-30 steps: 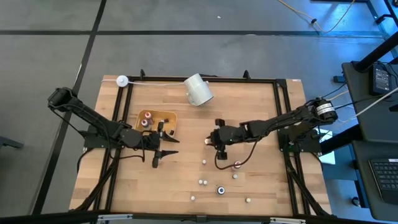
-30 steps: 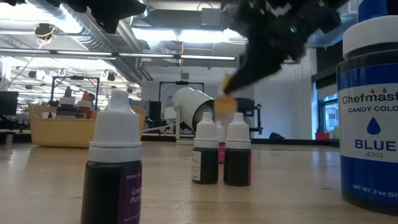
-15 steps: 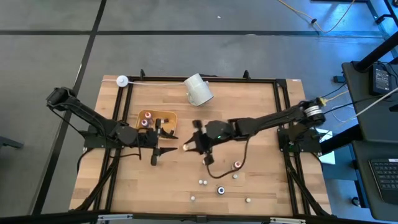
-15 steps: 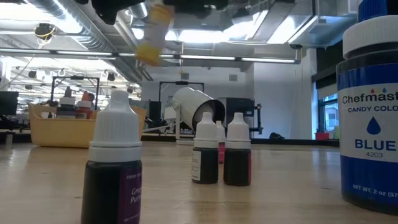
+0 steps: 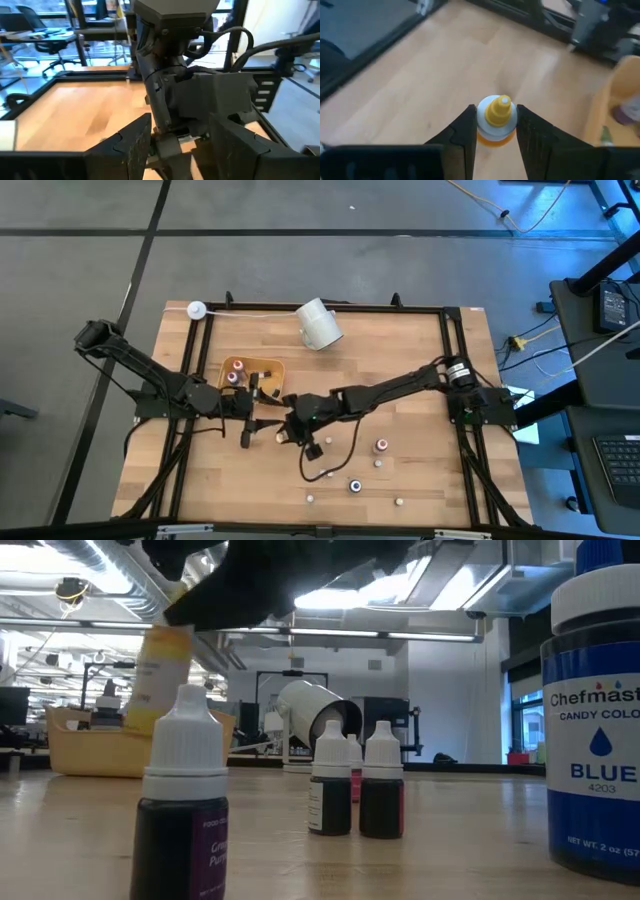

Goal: Pick & Place food coloring
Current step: Put the large yellow food coloring bottle into the bin

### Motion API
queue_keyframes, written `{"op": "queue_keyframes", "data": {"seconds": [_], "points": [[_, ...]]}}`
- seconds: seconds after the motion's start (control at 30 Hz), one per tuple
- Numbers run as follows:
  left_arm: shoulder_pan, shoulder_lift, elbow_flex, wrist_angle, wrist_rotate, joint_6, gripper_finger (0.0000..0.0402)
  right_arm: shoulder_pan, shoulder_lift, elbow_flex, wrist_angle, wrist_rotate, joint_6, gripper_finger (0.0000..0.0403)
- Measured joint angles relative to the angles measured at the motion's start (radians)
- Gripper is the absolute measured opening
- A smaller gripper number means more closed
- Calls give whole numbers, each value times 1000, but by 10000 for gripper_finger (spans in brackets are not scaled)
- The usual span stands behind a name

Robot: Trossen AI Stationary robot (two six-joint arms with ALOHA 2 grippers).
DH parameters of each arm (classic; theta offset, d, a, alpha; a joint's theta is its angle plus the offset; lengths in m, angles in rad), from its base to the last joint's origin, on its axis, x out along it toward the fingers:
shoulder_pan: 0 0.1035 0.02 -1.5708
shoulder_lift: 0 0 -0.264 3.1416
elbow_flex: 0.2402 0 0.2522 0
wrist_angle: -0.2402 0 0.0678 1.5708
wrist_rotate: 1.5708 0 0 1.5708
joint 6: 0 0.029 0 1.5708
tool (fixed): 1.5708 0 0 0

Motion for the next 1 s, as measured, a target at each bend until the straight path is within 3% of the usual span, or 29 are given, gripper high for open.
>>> {"op": "queue_keyframes", "data": {"seconds": [0.3,1.0], "points": [[3,1,1,7,-17,-1,190,-2,69,9,-8,-12,52,114],[2,1,1,6,-14,-10,191,-2,79,8,-24,-15,49,176]]}}
